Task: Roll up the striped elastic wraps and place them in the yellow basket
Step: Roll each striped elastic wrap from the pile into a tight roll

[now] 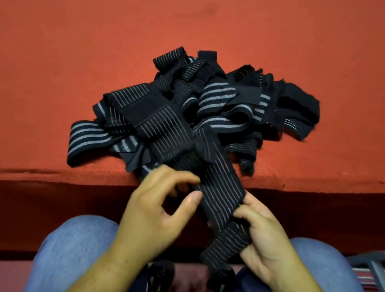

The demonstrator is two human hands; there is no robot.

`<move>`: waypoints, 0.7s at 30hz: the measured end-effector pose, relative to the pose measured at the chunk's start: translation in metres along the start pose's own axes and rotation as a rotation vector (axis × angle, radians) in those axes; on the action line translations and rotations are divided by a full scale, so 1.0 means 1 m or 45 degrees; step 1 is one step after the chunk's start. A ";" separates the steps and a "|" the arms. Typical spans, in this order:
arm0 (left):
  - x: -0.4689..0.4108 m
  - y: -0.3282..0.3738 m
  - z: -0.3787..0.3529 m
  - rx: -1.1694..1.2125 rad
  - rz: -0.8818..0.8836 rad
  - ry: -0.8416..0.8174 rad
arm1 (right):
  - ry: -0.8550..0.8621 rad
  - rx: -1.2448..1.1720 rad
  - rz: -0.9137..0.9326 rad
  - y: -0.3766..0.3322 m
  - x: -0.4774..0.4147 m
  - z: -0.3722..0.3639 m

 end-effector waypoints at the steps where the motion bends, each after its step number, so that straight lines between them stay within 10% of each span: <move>1: -0.002 -0.003 0.000 -0.029 0.058 0.011 | 0.000 -0.009 -0.004 0.000 0.001 -0.001; 21: -0.002 -0.034 0.002 0.233 0.440 0.235 | 0.061 -0.003 0.050 0.011 -0.002 0.007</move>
Point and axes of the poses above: each hand's wrist, its own x-axis away from the middle knuckle, its own z-axis out of the back of the hand, y = z × x, the point moved 2 cm from there along -x, towards the middle knuckle, and after that the axes turned 11 degrees about -y, right-handed, at the moved point
